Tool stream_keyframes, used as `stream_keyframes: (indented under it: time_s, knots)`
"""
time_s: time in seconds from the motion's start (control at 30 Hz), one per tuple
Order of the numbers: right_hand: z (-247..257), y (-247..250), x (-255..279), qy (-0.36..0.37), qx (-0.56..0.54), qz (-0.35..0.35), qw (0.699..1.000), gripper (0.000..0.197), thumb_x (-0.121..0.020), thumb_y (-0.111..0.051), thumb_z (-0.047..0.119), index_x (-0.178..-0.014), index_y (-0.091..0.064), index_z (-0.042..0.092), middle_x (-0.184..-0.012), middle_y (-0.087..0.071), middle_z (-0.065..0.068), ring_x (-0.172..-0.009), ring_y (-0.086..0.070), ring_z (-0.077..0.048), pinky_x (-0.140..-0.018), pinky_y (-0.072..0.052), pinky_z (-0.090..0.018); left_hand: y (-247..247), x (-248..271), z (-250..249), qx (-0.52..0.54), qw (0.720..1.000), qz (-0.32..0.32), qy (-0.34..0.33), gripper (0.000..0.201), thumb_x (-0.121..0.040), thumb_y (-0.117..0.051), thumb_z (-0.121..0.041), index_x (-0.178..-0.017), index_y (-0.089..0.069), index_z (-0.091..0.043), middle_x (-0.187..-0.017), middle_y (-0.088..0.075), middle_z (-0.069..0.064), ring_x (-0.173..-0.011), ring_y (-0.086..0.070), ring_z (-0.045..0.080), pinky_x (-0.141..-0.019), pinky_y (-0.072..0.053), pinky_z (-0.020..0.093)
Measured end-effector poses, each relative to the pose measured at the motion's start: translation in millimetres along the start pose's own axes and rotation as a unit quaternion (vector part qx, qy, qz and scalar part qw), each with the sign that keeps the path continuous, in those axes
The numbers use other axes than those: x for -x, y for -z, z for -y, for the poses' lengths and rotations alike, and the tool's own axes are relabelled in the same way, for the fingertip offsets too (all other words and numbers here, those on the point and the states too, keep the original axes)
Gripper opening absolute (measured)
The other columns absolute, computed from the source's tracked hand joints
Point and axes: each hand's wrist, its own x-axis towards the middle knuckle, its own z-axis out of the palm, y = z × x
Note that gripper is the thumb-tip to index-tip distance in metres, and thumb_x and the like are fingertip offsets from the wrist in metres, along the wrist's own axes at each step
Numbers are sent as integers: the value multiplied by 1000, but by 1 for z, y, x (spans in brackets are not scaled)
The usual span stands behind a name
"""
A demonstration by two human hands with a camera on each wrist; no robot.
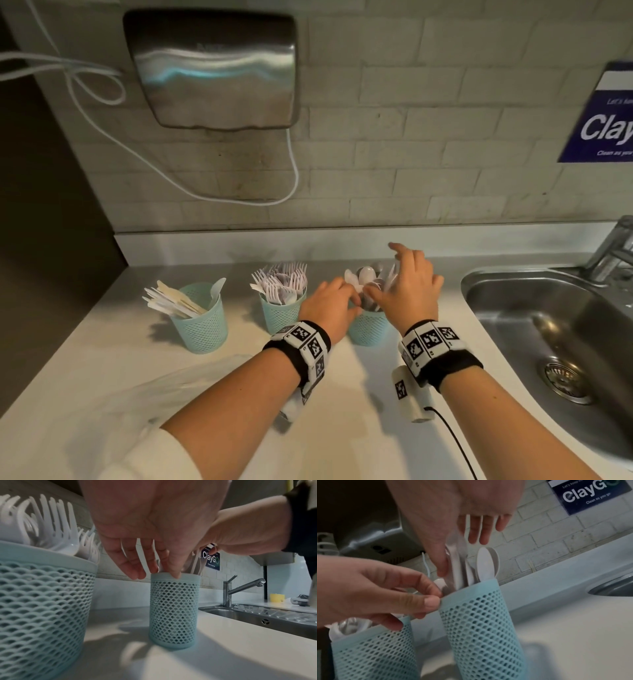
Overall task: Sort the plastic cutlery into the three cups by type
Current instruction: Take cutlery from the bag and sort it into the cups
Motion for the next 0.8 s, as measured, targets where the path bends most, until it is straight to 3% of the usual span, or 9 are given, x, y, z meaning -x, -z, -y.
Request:
stream_keyframes:
  time_s: [0.07, 0.13, 0.2, 0.27, 0.37, 0.47, 0.57, 0.67, 0.8]
  knots:
    - [-3, 2, 1, 50, -32, -6, 998, 81, -71, -79, 29, -138, -35, 33, -132, -48, 3, -115, -49, -17, -89, -36, -33, 0, 0, 0, 0, 1000, -3, 2, 19, -92, -55, -38, -108, -61, -30, -119, -53, -9, -109, -47, 16, -87, -43, 33]
    - [-6, -3, 5, 112, -12, 21, 993, 63, -86, -65, 29, -141, -36, 33, -141, -45, 2, -124, -47, -19, -102, -39, -42, 0, 1, 0, 1, 1000, -2, 3, 18, -93, -54, -37, -108, -61, -30, -120, -54, -9, -111, -48, 16, -89, -44, 34]
    - [-9, -10, 9, 138, 76, 76, 985, 47, -100, -34, 38, -145, -31, 30, -154, -32, 5, -142, -30, -19, -117, -15, -48, 1, 3, 1, 5, 1000, 7, 3, 18, -93, -54, -33, -110, -61, -29, -122, -53, -9, -112, -49, 18, -91, -44, 35]
    - [-11, -17, 15, 133, 150, 120, 972, 55, -98, -7, 45, -150, -19, 30, -158, -21, 12, -148, -10, -15, -115, 10, -47, 4, 6, 3, 22, 999, 29, 7, 22, -93, -54, -28, -114, -60, -29, -127, -53, -8, -115, -49, 19, -96, -42, 36]
    - [-9, -21, 18, 111, 161, 127, 973, 55, -97, -14, 42, -151, -15, 30, -157, -24, 10, -148, -8, -16, -110, 19, -49, 17, 16, 5, 36, 997, 70, 12, 31, -94, -51, -26, -125, -56, -33, -133, -53, -8, -120, -47, 19, -101, -41, 39]
    - [14, -17, 19, 95, 101, 66, 988, 54, -92, -43, 33, -143, -36, 21, -148, -42, -1, -143, -27, -24, -115, 5, -49, 43, 36, 12, 49, 997, 48, 24, 29, -94, -51, -32, -122, -57, -34, -124, -59, -10, -110, -55, 13, -94, -47, 37]
    - [51, -16, 30, 147, -1, 14, 989, 35, -82, -44, 25, -108, -61, 11, -113, -58, -8, -109, -48, -30, -99, -36, -46, 72, 69, 29, 65, 996, 26, 59, 19, -92, -52, -38, -108, -62, -36, -108, -63, -17, -87, -59, 7, -82, -49, 30]
    - [96, -26, 56, 178, -162, 136, 961, 20, -82, -48, 3, -93, -63, 11, -93, -52, 1, -92, -50, -20, -83, -44, -33, 98, 111, 54, 43, 992, 43, 114, 15, -91, -52, -41, -101, -63, -37, -101, -64, -16, -87, -60, 8, -79, -48, 29]
    - [146, -48, 101, 204, -260, 277, 902, 32, -85, -46, -6, -103, -65, 12, -102, -61, 0, -93, -56, -11, -88, -47, -28, 114, 166, 98, -52, 972, 103, 206, 19, -94, -46, -36, -104, -61, -34, -106, -64, -10, -94, -61, 15, -85, -49, 33]
